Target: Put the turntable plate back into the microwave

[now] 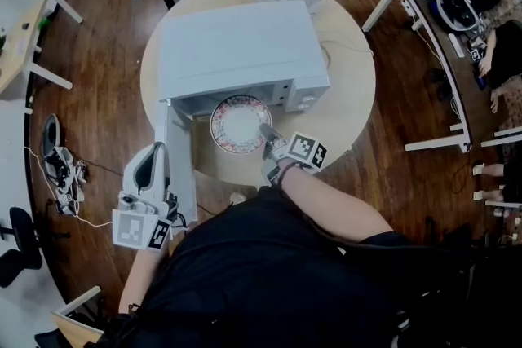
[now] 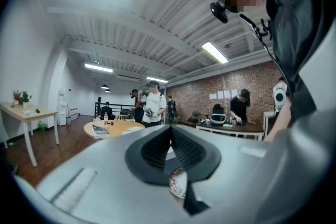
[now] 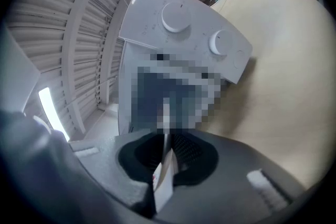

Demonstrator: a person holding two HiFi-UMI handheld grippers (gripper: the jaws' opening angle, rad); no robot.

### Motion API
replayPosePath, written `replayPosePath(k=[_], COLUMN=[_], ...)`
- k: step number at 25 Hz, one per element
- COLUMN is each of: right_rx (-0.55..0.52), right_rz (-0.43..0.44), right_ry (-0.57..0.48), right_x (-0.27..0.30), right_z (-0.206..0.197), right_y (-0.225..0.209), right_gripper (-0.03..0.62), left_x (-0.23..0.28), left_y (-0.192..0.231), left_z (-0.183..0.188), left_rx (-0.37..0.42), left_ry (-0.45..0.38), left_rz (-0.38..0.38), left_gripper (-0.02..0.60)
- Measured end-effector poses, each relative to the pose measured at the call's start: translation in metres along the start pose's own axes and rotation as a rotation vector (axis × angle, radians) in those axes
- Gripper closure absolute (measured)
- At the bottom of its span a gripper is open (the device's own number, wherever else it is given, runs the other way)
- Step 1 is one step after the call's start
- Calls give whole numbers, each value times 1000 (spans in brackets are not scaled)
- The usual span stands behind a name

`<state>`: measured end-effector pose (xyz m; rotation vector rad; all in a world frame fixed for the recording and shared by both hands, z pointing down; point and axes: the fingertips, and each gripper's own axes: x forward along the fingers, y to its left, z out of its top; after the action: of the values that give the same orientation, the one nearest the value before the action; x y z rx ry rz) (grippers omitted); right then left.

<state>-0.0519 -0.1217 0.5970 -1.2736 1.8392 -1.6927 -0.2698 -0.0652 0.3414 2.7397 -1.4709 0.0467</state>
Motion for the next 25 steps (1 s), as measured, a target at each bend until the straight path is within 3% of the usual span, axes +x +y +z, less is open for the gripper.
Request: replayPosePath(k=[25], right_rx=[4], right_rz=[9], right_ry=[21], right_x=[37], right_z=[26], right_y=[-5], right_gripper=[574], left_x=[29], left_y=[6], left_z=[0], left_rx=[31], left_ry=[5], left_rz=[43], left_gripper=[578])
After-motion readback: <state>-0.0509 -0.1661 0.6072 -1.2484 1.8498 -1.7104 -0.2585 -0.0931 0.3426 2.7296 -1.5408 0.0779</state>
